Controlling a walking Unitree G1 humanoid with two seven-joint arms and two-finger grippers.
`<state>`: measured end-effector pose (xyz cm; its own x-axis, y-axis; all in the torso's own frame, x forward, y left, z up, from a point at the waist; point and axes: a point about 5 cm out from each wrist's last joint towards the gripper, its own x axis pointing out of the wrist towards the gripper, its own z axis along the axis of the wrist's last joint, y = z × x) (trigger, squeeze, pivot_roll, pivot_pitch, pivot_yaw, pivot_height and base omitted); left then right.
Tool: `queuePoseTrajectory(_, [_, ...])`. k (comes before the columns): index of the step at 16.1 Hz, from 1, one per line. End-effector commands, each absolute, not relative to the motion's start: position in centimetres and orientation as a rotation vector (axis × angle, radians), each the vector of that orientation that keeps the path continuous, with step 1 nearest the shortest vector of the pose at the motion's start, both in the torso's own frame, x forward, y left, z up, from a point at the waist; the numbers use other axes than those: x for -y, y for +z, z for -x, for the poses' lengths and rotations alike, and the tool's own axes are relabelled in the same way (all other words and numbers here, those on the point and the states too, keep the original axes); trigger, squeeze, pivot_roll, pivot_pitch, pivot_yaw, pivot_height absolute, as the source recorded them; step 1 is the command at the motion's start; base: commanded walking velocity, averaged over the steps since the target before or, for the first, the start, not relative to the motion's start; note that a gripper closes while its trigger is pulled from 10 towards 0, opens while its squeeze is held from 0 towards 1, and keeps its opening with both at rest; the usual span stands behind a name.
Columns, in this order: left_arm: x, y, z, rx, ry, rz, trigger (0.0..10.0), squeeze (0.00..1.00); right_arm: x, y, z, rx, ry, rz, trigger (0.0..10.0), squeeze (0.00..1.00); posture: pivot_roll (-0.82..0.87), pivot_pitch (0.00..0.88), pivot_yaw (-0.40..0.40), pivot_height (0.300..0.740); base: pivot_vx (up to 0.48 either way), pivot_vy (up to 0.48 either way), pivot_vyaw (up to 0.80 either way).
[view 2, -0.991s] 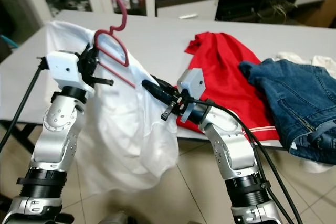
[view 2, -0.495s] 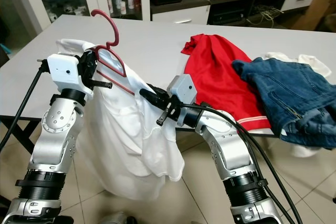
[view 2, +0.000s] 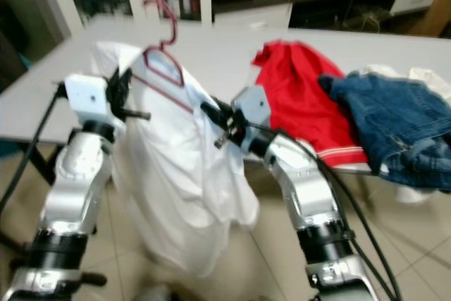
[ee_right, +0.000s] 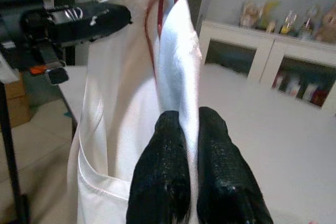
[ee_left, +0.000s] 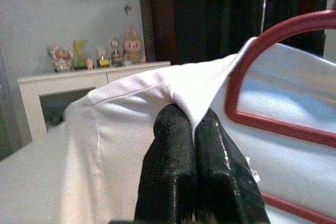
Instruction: Hang hanger
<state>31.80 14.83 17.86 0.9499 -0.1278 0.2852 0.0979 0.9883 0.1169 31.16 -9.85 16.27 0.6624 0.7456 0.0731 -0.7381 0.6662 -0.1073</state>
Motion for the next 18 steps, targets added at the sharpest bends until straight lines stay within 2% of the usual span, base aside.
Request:
queuePoseTrajectory(1, [-14.8, 18.2, -31.9, 0.303, -0.116, -0.113, 10.0, 0.0, 10.1, 17.2, -31.5, 0.144, 0.816, 0.076, 10.0, 0.0, -0.03, 0.0, 0.031, 0.74, 0.0, 0.0, 0.0])
queuePoseTrajectory(8, [-14.7, 18.0, -32.0, 0.295, -0.115, -0.119, 10.0, 0.0, 11.4, 14.8, -33.2, -0.022, 0.665, 0.236, 10.0, 0.0, -0.03, 0.0, 0.027, 0.74, 0.0, 0.0, 0.0])
queuePoseTrajectory(16, [-14.7, 18.2, -32.1, 0.302, -0.113, -0.121, 10.0, 0.0, 9.9, 17.4, -31.5, 0.133, 0.849, 0.043, 10.0, 0.0, -0.03, 0.0, 0.03, 0.74, 0.0, 0.0, 0.0])
queuePoseTrajectory(18, [-14.7, 18.2, -32.2, 0.302, -0.112, -0.119, 10.0, 0.0, 9.8, 17.2, -31.2, 0.126, 0.869, 0.059, 10.0, 0.0, -0.04, 0.0, 0.03, 0.74, 0.0, 0.0, 0.0])
